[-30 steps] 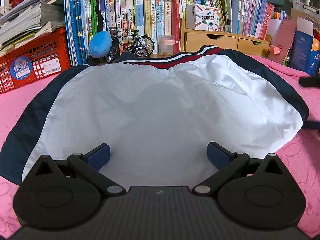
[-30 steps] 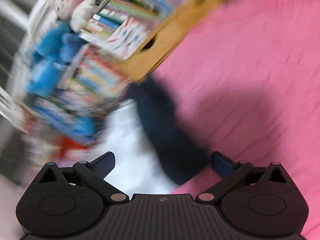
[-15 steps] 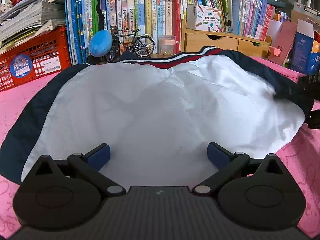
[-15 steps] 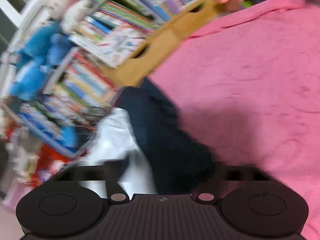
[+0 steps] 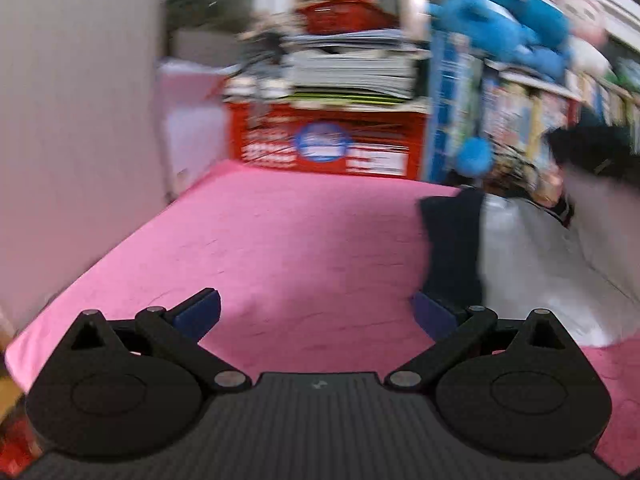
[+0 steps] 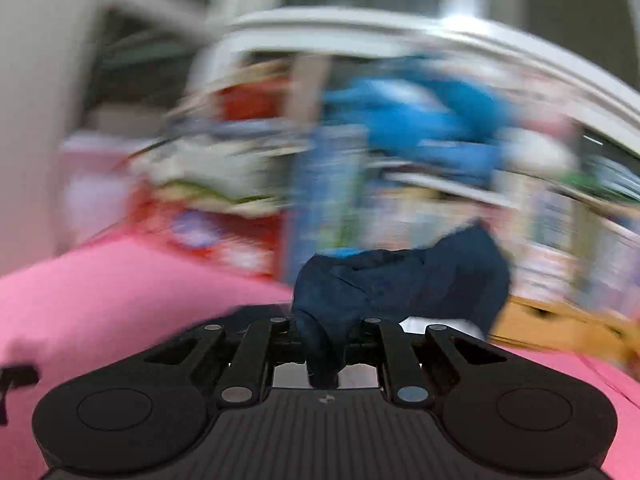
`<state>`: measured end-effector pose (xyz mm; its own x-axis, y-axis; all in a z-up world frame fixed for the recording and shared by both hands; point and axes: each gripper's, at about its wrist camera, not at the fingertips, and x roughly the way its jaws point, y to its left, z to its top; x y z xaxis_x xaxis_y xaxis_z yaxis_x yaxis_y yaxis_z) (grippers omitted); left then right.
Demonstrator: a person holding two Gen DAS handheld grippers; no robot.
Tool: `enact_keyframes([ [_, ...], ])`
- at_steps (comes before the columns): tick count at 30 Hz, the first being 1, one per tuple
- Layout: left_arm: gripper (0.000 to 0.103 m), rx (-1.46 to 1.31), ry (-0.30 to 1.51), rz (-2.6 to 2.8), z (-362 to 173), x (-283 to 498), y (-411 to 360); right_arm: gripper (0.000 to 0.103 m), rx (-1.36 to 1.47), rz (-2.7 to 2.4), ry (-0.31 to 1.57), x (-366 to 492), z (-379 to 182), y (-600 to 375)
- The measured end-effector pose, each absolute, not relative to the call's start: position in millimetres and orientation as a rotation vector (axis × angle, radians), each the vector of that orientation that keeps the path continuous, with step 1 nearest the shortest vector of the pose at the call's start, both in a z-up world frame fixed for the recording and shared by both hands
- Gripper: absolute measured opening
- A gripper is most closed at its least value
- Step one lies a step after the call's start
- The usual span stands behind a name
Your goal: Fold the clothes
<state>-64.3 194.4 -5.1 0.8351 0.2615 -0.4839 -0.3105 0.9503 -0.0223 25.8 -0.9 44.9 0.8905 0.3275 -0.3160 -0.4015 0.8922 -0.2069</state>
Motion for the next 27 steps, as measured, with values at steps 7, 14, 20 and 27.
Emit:
enact_keyframes([
  [7, 0.103, -0.196, 0.560, 0.370, -28.5, -74.2, 240.0, 0.015, -0.514, 0.500, 0.335, 32.2, -22.0, 113.4],
  [14, 0.103, -0.238, 0.580, 0.328, -40.6, -70.3, 244.0, 0.050, -0.692, 0.542, 0.317, 23.0, -42.1, 126.9],
  [20, 0.103, -0.238, 0.537, 0.253, -27.7, -60.2, 229.1, 0.103, -0.650, 0.607, 0.277, -9.3, -25.1, 91.8],
  [27, 0.103, -0.270, 0.469, 0.020, -1.8, -28.0, 190.5, 0.103, -0.703, 0.434, 0.266, -22.9, -24.9, 29.3],
])
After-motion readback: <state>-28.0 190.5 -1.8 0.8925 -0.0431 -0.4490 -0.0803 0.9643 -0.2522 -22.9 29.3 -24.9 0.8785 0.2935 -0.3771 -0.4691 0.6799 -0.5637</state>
